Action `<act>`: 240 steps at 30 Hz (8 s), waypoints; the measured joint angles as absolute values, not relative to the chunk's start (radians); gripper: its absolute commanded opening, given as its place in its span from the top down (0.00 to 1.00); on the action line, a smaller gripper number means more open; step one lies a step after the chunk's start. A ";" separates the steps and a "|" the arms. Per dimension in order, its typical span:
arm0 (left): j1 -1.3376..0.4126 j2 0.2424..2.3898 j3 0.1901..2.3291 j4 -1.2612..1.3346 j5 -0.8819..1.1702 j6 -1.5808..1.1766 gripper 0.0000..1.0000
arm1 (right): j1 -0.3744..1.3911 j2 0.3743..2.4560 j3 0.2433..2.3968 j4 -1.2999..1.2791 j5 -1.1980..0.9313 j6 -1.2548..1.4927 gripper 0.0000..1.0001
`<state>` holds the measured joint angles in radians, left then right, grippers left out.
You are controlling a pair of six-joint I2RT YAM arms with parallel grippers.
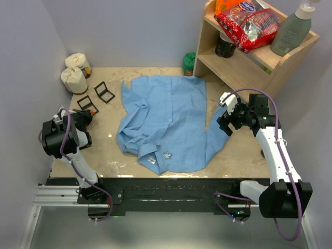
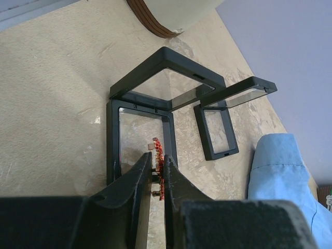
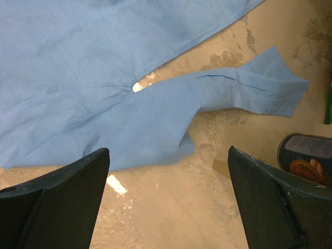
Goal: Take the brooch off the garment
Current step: Place the brooch in the brooch box, then remove the brooch from the clothes.
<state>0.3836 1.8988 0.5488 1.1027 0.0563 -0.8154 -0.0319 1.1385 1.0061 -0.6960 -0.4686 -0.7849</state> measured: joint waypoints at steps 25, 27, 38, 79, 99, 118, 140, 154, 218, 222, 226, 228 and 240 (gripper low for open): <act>0.384 1.936 0.550 1.197 0.072 -0.815 0.87 | -0.032 1.136 0.995 -0.696 -0.490 -0.786 0.01; 0.384 1.936 0.550 1.201 0.072 -0.813 0.86 | -0.032 1.136 0.992 -0.696 -0.490 -0.786 0.01; 0.383 1.936 0.550 1.210 0.071 -0.799 0.78 | -0.032 1.135 0.992 -0.696 -0.490 -0.786 0.01; 0.399 1.650 0.500 1.028 0.207 -0.661 0.67 | -0.032 1.138 1.005 -0.734 -0.501 -0.796 0.01; 0.451 1.597 0.713 0.436 0.505 -0.134 0.30 | -0.032 1.106 1.046 -0.772 -0.554 -0.800 0.01; 0.451 1.727 0.883 0.135 0.492 0.198 0.29 | -0.032 1.106 1.046 -0.772 -0.554 -0.796 0.01; 0.383 1.740 0.930 0.060 0.452 0.269 0.21 | -0.032 1.099 1.033 -0.769 -0.553 -0.785 0.01; 0.370 1.721 0.930 0.047 0.439 0.255 0.20 | -0.032 1.077 1.020 -0.763 -0.554 -0.785 0.01; 0.300 1.298 0.894 0.009 0.683 0.205 0.00 | 0.110 1.072 1.066 -0.754 -0.576 -0.752 0.01; 0.231 1.283 0.942 -0.088 0.771 0.253 0.01 | 0.207 1.084 1.052 -0.733 -0.551 -0.747 0.01; 0.100 1.298 1.007 -0.163 0.828 0.306 0.00 | 0.325 1.114 1.035 -0.726 -0.547 -0.750 0.03; 0.070 1.308 1.014 -0.178 0.865 0.315 0.00 | 0.395 1.139 1.029 -0.725 -0.545 -0.760 0.04; 0.065 1.391 1.100 -0.323 0.917 0.385 0.00 | 0.759 1.229 0.943 -0.653 -0.379 -0.847 0.09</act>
<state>0.0650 1.3911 1.1004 -0.3229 0.9173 0.3847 0.7589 1.2289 0.9432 -0.6533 -0.3794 -0.8467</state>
